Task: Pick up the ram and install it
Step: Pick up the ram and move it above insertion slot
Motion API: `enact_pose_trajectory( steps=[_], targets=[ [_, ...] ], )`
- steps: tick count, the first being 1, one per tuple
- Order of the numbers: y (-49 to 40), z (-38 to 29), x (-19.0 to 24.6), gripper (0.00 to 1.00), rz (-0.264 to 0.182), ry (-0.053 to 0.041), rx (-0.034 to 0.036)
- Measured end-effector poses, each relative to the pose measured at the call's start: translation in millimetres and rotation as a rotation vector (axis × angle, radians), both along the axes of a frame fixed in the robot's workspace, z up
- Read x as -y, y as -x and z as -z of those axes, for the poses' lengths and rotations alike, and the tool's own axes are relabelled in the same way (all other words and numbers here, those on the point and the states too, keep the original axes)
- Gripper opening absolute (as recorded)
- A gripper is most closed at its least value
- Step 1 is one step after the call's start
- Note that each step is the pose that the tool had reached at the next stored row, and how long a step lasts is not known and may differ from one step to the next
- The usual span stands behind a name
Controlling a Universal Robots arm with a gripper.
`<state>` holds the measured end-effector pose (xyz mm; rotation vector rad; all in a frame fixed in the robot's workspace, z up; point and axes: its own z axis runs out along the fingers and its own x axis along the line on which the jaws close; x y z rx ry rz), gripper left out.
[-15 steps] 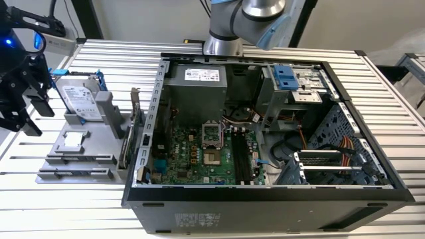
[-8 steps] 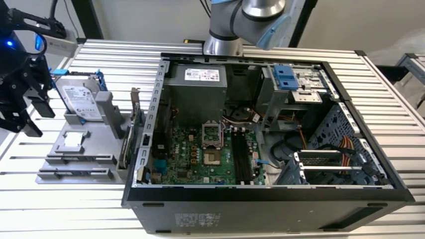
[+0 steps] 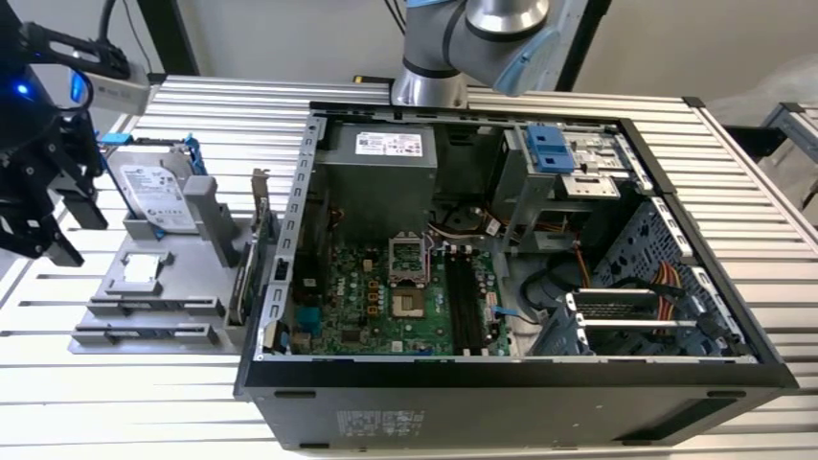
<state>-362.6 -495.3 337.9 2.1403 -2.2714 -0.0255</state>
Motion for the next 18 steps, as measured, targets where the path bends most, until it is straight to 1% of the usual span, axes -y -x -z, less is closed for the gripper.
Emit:
enact_pose_trajectory(
  steps=[18],
  targets=[
    [0.0,7.5,0.0,1.00,0.003,0.0052,0.0000]
  ],
)
